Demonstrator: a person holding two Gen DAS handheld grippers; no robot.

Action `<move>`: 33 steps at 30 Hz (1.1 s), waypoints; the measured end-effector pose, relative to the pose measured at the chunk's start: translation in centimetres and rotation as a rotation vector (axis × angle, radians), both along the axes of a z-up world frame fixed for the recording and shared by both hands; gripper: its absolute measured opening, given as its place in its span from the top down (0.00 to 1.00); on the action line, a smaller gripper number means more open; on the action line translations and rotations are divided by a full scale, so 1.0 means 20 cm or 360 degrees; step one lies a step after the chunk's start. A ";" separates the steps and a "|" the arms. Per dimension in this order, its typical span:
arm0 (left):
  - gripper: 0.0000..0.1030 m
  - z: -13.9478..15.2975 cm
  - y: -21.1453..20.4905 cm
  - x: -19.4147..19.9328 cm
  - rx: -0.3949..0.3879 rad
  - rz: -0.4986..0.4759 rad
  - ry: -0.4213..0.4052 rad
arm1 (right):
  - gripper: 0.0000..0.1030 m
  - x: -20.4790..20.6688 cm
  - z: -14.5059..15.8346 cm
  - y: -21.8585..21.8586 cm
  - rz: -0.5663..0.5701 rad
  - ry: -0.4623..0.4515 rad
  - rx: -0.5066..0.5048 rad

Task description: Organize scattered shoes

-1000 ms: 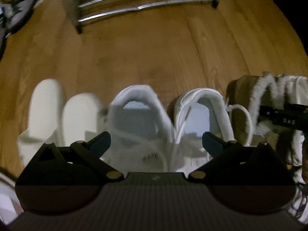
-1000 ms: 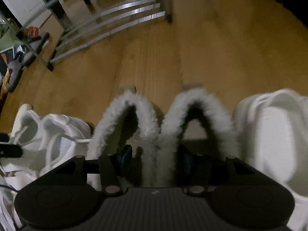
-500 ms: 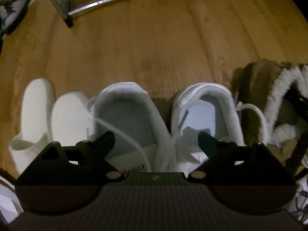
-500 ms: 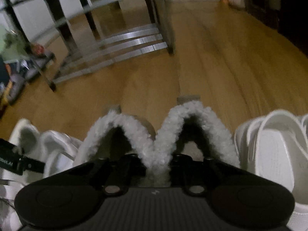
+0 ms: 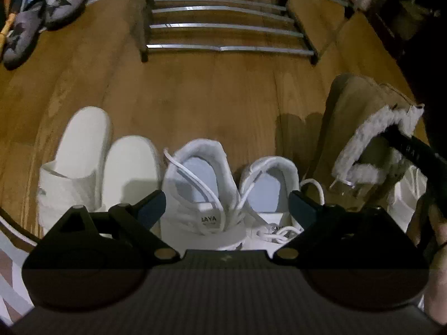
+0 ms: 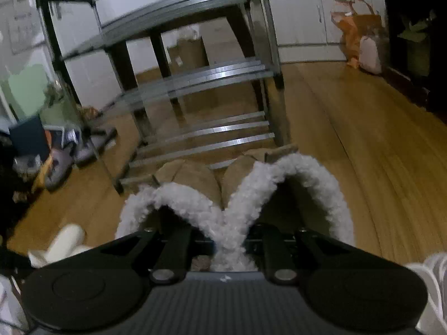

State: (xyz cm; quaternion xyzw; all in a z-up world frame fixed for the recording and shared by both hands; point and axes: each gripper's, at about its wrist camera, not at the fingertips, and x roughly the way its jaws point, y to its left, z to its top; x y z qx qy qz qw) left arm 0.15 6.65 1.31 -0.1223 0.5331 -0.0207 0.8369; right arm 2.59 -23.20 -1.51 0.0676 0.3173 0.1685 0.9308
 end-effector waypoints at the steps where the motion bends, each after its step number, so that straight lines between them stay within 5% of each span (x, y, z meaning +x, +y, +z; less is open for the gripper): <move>1: 0.06 0.01 0.01 0.00 -0.0006 0.0005 -0.0009 | 0.88 0.00 0.05 0.00 0.0007 -0.0019 0.0000; 8: 0.05 0.13 0.09 -0.04 -0.0054 0.0061 -0.0109 | 0.88 0.18 0.52 0.13 0.0138 -0.0165 0.0021; 18: 0.04 0.25 0.13 0.00 -0.0258 0.0054 -0.0156 | 0.88 0.47 1.82 0.46 0.0309 -0.0463 0.0021; 22: 0.01 0.33 0.09 0.06 -0.0297 0.0021 -0.0243 | 0.88 0.73 2.29 0.58 0.0203 -0.0450 -0.0018; 27: 0.01 0.36 0.00 0.16 -0.0376 -0.0059 -0.0266 | 0.88 1.27 2.52 0.69 -0.0041 -0.0352 -0.0119; 30: 0.01 0.34 -0.01 0.18 -0.0399 -0.0045 -0.0243 | 0.82 1.57 2.46 0.73 -0.0124 -0.0216 -0.0132; 33: 0.01 0.30 0.01 0.19 -0.0405 -0.0019 -0.0206 | 0.72 1.70 2.39 0.74 -0.0167 -0.0258 -0.0116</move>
